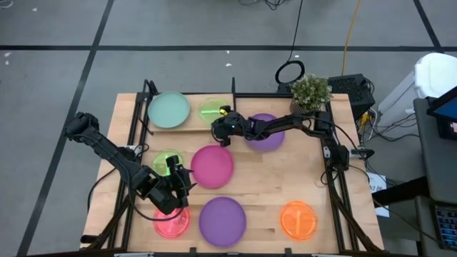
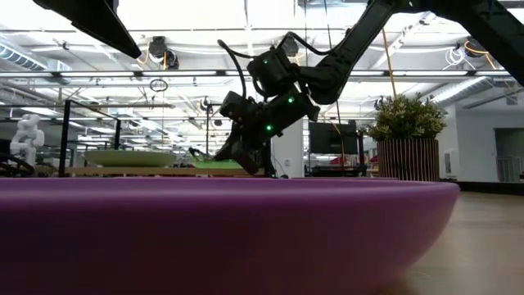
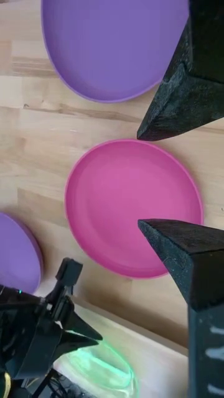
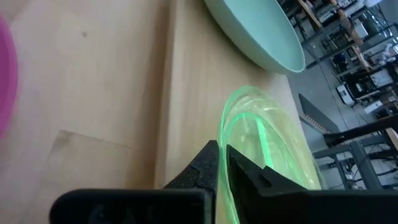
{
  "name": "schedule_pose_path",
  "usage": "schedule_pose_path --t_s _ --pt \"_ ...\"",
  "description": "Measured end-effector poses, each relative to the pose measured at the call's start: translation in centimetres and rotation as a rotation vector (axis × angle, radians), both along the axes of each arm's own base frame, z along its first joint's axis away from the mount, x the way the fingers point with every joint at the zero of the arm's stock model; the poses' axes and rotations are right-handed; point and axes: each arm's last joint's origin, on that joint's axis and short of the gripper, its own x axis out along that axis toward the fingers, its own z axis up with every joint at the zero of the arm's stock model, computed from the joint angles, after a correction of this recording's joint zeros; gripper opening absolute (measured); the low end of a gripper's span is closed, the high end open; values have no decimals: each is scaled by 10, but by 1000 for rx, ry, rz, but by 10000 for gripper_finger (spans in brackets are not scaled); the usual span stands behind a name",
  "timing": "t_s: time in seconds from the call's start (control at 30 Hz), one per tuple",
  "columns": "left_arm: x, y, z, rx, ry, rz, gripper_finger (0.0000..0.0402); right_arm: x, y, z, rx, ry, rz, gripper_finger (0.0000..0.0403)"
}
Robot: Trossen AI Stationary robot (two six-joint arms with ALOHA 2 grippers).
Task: Place and stack plates onto a shelf
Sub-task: Put the right green transparent plate on the shelf, then stack the top pink plate into the blue plate on the shelf
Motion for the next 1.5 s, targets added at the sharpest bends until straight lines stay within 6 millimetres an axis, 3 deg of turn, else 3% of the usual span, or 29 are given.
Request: schedule_pose_path --t_s 0.27,0.47,0.63,0.77,0.93,1.07,1.27,1.5 --pt "0 0 0 -6 -3 5 223 0 1 0 -20 5 9 64" --pt "0 0 0 -6 -3 5 223 5 14 8 -27 -45 33 103" --pt "0 0 0 -8 -3 8 223 3 35 39 5 -109 41 124" --pt "-1 0 0 -10 1 13 223 -9 59 71 41 -69 43 132" --pt "-3 -3 0 -19 -2 6 223 -41 88 113 164 14 24 131" --pt "-6 -7 0 -25 -5 -5 223 -78 109 126 262 52 12 131" --pt "-9 -11 0 -26 -5 -24 223 -142 135 128 366 -11 39 130" --pt "-3 -10 -3 -14 6 -42 223 -199 142 117 453 -99 60 130"
